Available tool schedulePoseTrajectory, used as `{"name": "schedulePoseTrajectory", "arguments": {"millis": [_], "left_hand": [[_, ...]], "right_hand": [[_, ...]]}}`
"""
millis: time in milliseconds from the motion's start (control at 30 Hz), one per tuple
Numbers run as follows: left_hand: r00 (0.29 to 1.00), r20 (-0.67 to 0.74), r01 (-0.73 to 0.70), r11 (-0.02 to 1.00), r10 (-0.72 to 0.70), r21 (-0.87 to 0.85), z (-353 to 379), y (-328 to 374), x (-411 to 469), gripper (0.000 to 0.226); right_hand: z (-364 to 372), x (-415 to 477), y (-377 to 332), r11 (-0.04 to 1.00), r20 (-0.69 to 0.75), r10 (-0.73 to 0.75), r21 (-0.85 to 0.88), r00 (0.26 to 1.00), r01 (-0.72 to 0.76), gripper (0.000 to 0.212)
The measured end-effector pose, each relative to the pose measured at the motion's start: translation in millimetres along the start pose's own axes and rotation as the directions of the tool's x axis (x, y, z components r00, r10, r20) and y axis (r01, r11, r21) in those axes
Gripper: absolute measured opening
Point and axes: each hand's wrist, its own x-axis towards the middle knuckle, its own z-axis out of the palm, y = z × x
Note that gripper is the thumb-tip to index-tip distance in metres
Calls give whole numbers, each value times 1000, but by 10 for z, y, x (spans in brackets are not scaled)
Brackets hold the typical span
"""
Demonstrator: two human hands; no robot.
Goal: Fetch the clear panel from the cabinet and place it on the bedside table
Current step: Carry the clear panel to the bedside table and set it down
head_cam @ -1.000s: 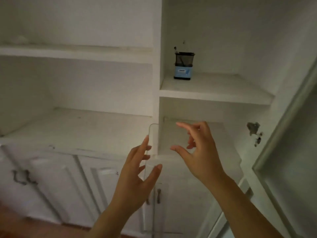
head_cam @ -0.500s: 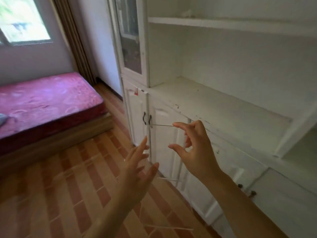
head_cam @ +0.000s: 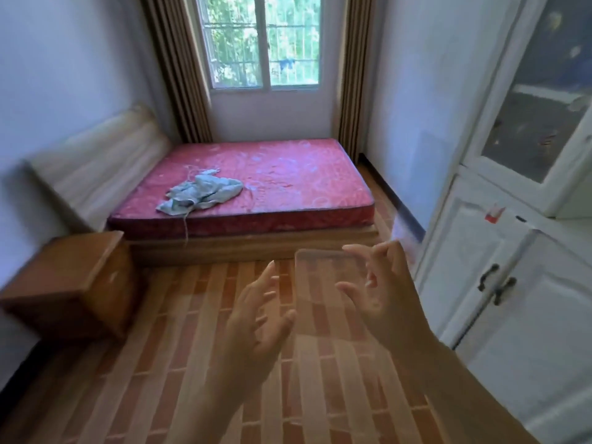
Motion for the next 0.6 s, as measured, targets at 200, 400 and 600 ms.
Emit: {"name": "schedulePoseTrajectory", "arguments": {"millis": [200,400,600], "left_hand": [[978,-143,174,972,-152,156,-792,-650,198,57],[952,-175,290,923,-251,255,-1158,-1376,788,53],[919,-230,365,912,-321,188,-1463,-2066,1953,43]], "right_hand": [[1234,400,-229,984,160,-75,174,984,47,47],[2350,1014,-33,967,214,-119,247,970,64,46],[3274,2079,350,946,305,-213,303,928,117,48]]}}
